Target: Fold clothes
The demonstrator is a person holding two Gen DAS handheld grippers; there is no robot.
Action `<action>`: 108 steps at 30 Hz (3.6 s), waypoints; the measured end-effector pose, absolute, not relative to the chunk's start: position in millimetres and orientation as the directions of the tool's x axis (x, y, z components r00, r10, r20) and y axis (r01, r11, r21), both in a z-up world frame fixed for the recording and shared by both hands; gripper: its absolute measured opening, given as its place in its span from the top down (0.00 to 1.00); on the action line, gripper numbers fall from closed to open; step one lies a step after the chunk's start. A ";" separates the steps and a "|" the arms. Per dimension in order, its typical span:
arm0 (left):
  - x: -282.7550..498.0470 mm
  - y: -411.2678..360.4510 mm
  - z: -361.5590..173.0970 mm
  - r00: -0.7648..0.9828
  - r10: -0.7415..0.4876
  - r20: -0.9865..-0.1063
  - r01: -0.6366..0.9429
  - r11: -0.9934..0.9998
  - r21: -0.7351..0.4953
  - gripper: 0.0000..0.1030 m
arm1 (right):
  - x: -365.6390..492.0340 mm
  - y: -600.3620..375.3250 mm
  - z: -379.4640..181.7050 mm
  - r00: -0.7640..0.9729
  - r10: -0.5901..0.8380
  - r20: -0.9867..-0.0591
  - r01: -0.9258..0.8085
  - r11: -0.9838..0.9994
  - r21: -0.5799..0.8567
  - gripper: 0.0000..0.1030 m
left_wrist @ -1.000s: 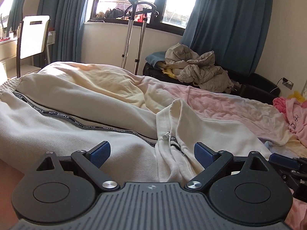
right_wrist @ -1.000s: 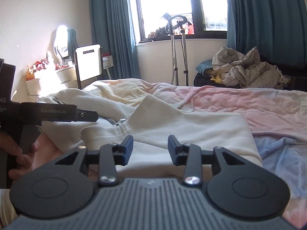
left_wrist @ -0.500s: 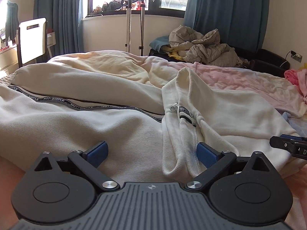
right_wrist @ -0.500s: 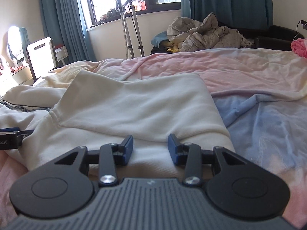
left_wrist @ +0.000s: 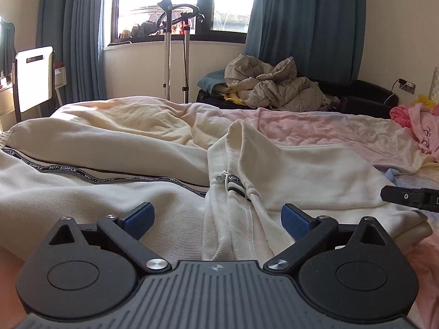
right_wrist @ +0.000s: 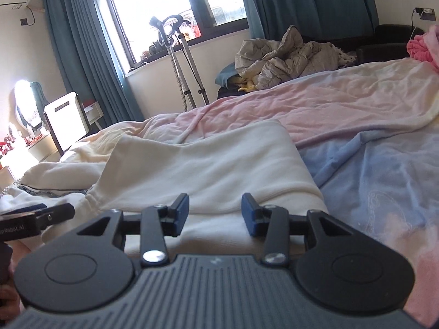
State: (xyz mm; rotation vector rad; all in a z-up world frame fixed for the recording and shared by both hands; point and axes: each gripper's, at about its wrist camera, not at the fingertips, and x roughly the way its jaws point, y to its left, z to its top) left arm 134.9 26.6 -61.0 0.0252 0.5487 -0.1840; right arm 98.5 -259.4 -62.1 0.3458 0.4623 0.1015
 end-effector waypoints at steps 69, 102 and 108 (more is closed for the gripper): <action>134.6 -67.5 -40.4 0.832 -0.104 -0.545 0.159 0.986 0.054 0.03 | 77.3 -358.7 7.7 0.969 -0.041 -0.245 0.183 0.784 0.593 0.76; 60.8 38.0 56.9 0.930 -0.105 -0.353 0.102 0.994 -0.027 0.01 | 85.6 -274.0 53.5 0.990 -0.139 -0.006 0.139 0.988 0.074 0.75; 57.1 106.9 71.9 0.957 -0.029 -0.288 -0.019 0.987 -0.160 0.00 | 115.1 -151.5 50.5 0.996 -0.084 0.025 0.086 0.994 -0.074 0.75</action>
